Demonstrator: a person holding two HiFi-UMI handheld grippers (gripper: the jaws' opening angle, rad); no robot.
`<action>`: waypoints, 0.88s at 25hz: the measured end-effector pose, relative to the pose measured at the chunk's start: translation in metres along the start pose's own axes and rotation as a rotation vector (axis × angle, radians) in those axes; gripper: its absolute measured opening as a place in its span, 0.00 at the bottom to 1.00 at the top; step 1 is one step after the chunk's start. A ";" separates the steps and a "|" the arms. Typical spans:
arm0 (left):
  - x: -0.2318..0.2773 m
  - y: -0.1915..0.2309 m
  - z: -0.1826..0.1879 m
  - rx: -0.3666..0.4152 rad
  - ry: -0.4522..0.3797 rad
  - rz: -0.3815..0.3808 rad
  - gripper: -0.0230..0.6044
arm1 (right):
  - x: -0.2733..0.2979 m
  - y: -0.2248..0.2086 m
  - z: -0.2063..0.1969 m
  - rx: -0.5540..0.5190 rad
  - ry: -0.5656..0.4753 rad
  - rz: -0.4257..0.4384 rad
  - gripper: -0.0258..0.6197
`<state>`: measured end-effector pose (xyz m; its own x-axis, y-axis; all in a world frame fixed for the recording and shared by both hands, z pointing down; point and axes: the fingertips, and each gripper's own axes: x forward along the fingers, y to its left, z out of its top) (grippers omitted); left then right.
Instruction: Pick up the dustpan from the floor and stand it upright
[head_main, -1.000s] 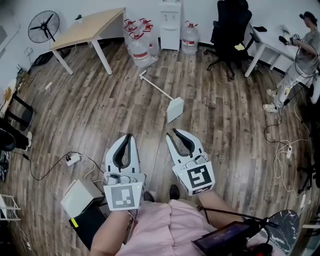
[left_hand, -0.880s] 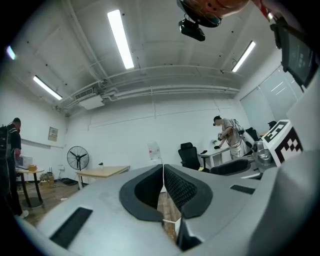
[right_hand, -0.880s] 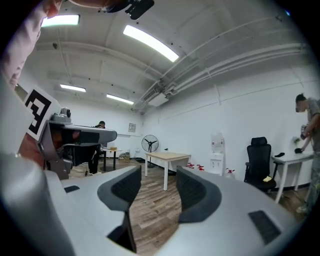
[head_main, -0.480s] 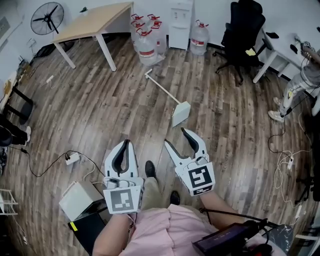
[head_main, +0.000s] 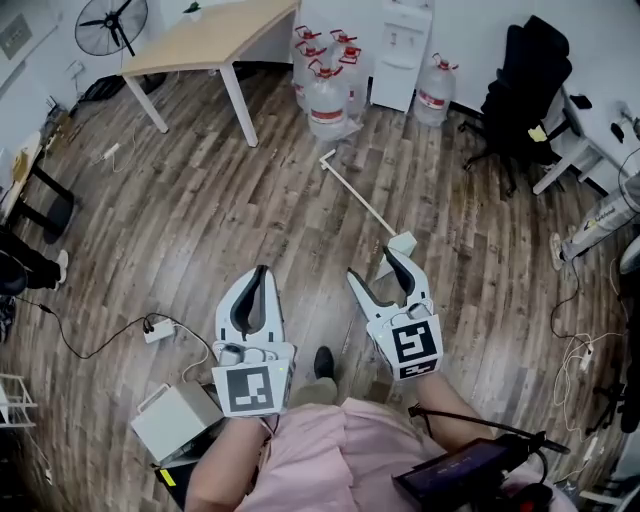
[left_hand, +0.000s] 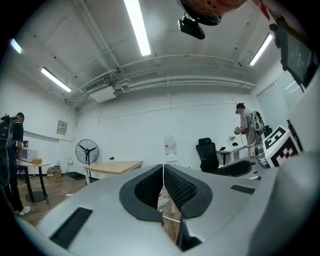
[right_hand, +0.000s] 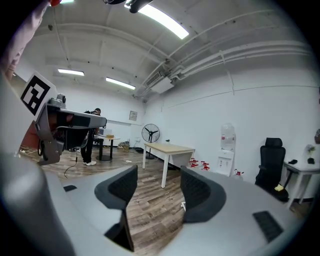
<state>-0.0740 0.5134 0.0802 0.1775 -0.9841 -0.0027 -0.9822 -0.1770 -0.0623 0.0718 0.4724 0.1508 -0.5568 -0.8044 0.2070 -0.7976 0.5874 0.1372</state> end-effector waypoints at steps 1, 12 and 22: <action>0.010 0.009 0.002 -0.003 -0.007 -0.004 0.07 | 0.013 -0.001 0.007 -0.004 -0.006 -0.002 0.46; 0.077 0.060 -0.005 -0.026 -0.015 -0.033 0.07 | 0.091 -0.015 0.040 -0.037 -0.024 -0.040 0.42; 0.163 0.069 -0.033 -0.031 0.043 -0.055 0.07 | 0.167 -0.065 0.023 -0.017 0.005 -0.044 0.42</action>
<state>-0.1149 0.3399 0.1081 0.2296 -0.9723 0.0428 -0.9725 -0.2309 -0.0301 0.0259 0.2980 0.1543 -0.5201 -0.8291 0.2050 -0.8173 0.5529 0.1624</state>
